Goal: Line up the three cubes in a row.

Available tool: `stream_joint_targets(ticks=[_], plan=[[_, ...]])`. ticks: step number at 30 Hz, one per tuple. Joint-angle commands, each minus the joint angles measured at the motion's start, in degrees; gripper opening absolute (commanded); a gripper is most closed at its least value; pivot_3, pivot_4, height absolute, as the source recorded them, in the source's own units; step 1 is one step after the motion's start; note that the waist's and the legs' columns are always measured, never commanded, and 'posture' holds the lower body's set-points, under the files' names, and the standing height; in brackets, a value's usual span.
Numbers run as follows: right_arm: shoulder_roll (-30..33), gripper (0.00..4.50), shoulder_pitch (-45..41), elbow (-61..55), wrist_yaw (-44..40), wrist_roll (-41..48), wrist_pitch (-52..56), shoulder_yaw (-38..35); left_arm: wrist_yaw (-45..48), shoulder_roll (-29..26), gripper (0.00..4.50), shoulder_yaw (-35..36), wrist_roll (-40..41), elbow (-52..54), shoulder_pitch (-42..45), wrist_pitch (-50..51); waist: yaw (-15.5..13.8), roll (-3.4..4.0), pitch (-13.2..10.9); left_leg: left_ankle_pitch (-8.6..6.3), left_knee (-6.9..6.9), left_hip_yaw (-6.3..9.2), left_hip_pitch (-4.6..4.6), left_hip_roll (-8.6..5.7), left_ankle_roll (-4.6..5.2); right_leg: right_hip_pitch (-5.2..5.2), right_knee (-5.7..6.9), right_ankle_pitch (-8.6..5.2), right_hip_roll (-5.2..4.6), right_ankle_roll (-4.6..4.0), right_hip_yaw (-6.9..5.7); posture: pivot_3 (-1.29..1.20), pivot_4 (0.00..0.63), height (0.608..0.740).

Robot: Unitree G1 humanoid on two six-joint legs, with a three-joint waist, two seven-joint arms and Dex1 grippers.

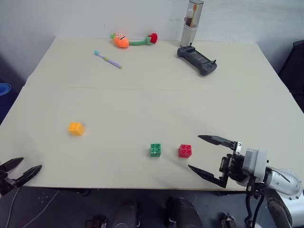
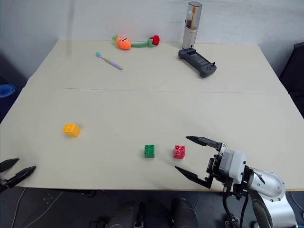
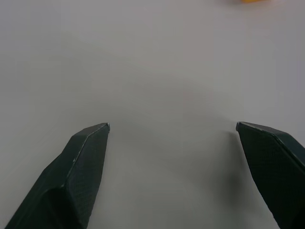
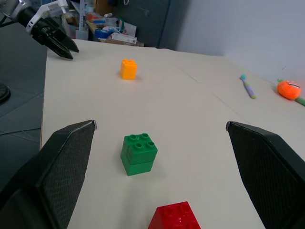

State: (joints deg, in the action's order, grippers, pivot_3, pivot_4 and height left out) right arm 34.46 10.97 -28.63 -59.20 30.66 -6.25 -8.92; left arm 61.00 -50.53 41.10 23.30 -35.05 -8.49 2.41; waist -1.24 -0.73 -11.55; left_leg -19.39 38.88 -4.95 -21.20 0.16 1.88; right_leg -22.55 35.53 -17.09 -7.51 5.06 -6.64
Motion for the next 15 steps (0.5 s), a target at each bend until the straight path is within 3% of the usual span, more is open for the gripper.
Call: stream_joint_targets(ticks=[1,6,10,15], plan=[[-0.12,4.5,0.23,-0.16,0.09,0.02,-1.33,-0.52,1.5,-0.06,4.48,-2.03,1.69,2.52,3.56,-0.2,-0.27,-0.03,0.02,0.0,0.0,0.0,0.0,-0.01,0.0,0.01,0.0,0.0,-0.02,0.0,0.0,0.0,0.15,0.74],[-0.14,4.5,0.8,0.17,0.18,-0.25,-1.97,-0.85,-0.16,5.06,4.48,-6.76,4.91,17.36,5.99,3.9,-0.03,-0.1,0.06,-0.02,0.01,0.01,-0.01,-0.02,-0.02,0.04,0.0,0.0,-0.05,0.01,0.0,0.0,0.15,0.74],[-0.38,4.5,1.78,0.23,0.51,-0.53,-2.54,-0.8,-10.58,11.76,4.48,-8.7,4.79,29.72,6.45,6.34,0.83,-0.09,0.06,0.09,-0.06,-0.06,0.01,0.03,0.17,0.03,0.04,0.01,0.05,0.01,0.03,0.0,0.15,0.74],[-0.9,4.5,2.74,0.29,0.75,-1.1,-3.16,-0.13,-21.49,17.7,4.48,-11.54,2.26,35.02,7.74,9.66,1.28,-0.11,0.08,0.13,-0.08,-0.12,0.04,0.04,0.19,0.04,0.12,0.01,0.12,0.02,0.03,0.0,0.15,0.74]])
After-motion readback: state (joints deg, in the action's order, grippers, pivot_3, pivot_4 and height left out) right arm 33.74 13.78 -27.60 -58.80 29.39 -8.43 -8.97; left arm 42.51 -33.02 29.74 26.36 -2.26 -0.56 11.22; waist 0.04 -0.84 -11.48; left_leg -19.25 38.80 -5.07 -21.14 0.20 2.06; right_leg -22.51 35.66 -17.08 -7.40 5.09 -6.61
